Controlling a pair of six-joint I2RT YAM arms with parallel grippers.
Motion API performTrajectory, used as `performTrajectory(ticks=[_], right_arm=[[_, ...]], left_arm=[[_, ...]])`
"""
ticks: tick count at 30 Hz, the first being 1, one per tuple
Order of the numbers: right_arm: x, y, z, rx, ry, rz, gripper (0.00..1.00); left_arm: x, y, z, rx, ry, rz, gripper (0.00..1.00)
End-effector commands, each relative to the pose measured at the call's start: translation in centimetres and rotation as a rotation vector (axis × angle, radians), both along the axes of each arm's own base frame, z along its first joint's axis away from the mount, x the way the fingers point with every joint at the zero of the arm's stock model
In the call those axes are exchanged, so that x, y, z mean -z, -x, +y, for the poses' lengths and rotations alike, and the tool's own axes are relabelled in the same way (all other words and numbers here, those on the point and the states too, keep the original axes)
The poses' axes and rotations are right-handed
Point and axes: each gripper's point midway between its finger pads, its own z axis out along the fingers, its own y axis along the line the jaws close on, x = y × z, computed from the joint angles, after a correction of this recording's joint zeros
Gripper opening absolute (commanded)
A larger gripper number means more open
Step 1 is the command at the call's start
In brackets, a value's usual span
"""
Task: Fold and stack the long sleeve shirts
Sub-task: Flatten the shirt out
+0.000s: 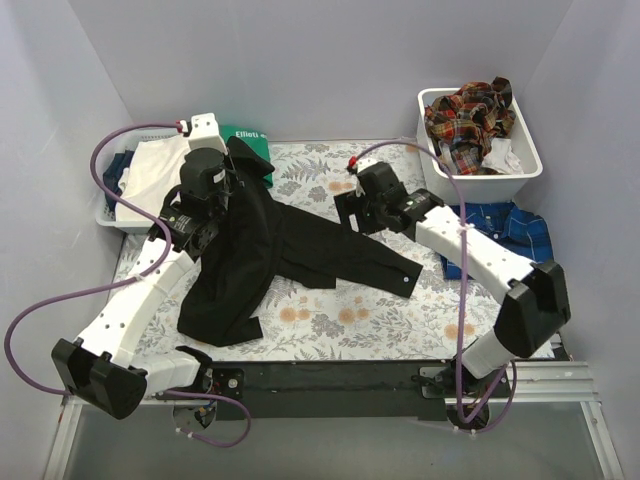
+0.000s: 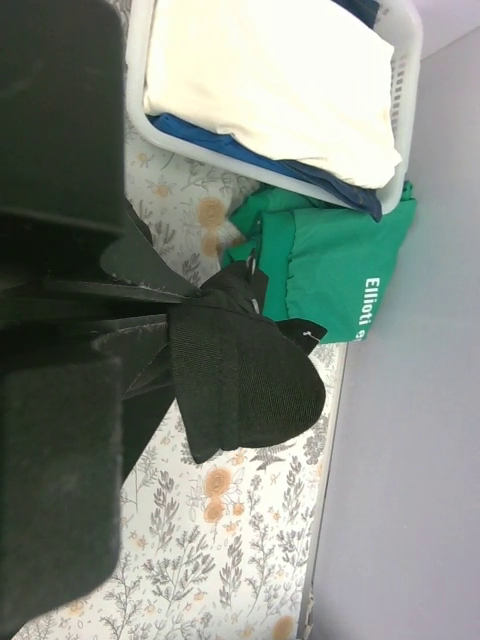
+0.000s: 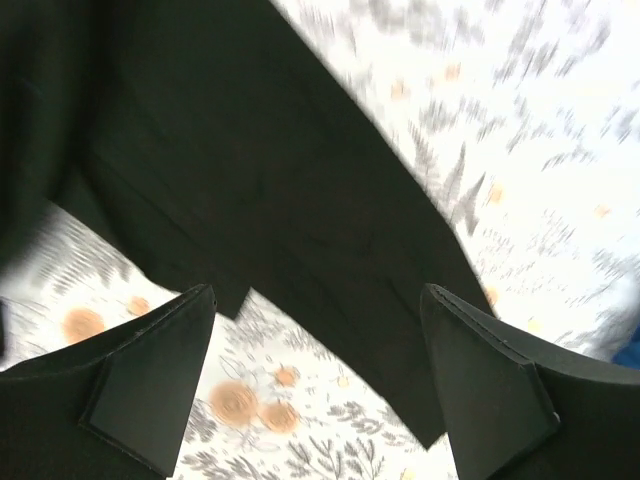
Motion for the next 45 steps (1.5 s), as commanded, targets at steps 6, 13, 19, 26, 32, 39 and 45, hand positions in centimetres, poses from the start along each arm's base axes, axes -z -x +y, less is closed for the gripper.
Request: performTrajectory(ticks=[6,13,19,26,32,39,45], right_arm=[[10.1,1.1,-1.0,0.041,0.175,0.225,0.92],[13.8,1.1,-0.6,0.037,0.22,0.31,0.92],[16.3,1.4,-0.3,0.026,0.24,0.358,0.81],[17.8,1.8,0.0,0.004,0.238,0.395,0.63],[20.2,2.9,-0.6,-0.002,0.275,0.456,0.52],[18.9,2.1,-2.1,0.052,0.339,0.403,0.01],[1.9,-3.0,-5.0,0.252,0.221,-0.011,0.01]], left_arm=[[0.8,1.2,1.0,-0.04,0.022,0.022,0.0],[1.3,1.5,1.1,-0.041,0.028,0.032,0.0],[0.8,1.5,1.0,-0.033,0.033,0.024,0.0],[-0.6,1.5,0.7,-0.013,0.044,-0.003,0.0],[-2.2,1.8,0.6,0.003,0.061,-0.037,0.0],[-3.0,1.9,0.5,0.014,0.069,-0.054,0.0],[-7.3,2.0,0.6,0.019,0.093,-0.153,0.0]])
